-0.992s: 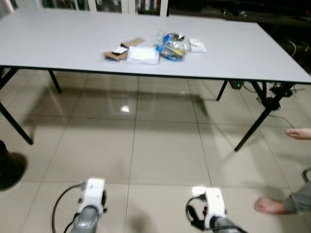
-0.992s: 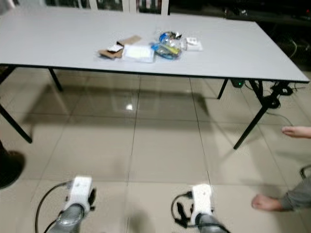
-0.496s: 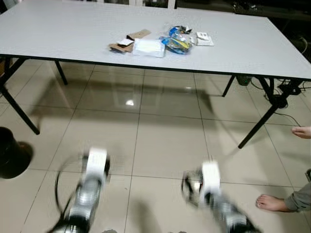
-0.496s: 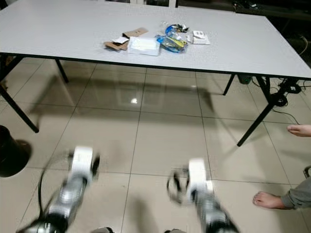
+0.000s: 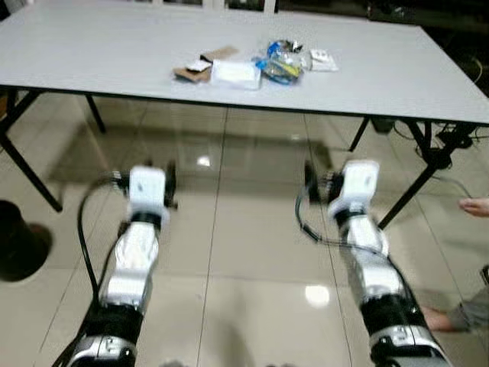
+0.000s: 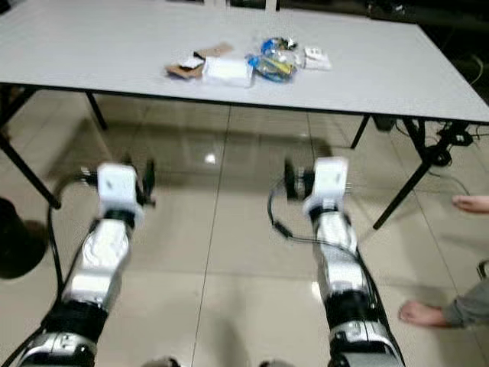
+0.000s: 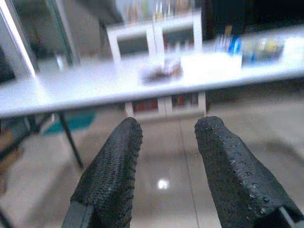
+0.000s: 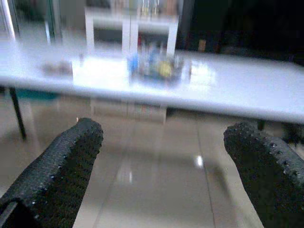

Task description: Picking trash to rubbish bin

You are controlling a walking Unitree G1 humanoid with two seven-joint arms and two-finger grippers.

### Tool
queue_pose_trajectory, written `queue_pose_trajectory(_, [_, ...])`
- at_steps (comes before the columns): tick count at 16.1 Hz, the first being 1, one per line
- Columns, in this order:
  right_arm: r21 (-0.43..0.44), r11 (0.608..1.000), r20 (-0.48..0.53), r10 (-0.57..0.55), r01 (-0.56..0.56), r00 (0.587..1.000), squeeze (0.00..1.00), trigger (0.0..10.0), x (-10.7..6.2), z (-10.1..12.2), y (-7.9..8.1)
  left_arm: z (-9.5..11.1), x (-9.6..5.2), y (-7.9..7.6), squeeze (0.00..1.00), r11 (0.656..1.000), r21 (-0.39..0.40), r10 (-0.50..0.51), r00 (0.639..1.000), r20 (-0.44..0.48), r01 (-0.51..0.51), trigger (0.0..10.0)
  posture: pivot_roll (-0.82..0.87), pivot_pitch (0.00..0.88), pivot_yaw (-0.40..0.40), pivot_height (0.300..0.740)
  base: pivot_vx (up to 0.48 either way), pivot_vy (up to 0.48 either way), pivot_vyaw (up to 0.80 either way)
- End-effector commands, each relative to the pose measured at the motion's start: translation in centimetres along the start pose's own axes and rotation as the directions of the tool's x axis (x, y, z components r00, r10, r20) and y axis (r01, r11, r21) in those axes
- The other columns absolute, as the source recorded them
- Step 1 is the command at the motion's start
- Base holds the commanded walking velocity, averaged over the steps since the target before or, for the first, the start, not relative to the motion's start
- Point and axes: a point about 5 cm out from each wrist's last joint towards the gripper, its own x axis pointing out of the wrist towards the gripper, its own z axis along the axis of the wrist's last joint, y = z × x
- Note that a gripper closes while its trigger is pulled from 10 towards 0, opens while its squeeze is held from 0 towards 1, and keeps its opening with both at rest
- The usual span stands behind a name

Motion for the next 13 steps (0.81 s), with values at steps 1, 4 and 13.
queue_pose_trajectory(1, [0.015,1.000,0.032,-0.010,0.009,0.999,0.00,10.0,0.2,1.0,0.2,0.4,-0.3,-0.6,0.00,1.000,-0.018,-0.023,1.000,0.002,0.023,10.0,0.00,0.036,-0.051,0.740,0.000,0.000,0.00])
queue_pose_trajectory(4, [0.058,0.998,0.043,-0.004,0.002,0.999,0.00,10.0,-0.3,1.9,1.9,1.2,-0.2,-1.9,0.00,0.999,-0.035,-0.030,1.000,0.010,0.030,10.0,-0.01,0.012,-0.052,0.740,0.000,0.000,0.00])
queue_pose_trajectory(13, [0.075,0.997,-0.019,0.010,-0.009,1.000,0.00,10.0,-1.6,1.9,3.0,2.2,-0.2,-2.4,0.00,0.999,-0.024,-0.045,0.999,0.011,0.045,10.0,-0.01,0.000,-0.055,0.740,0.297,0.000,0.00])
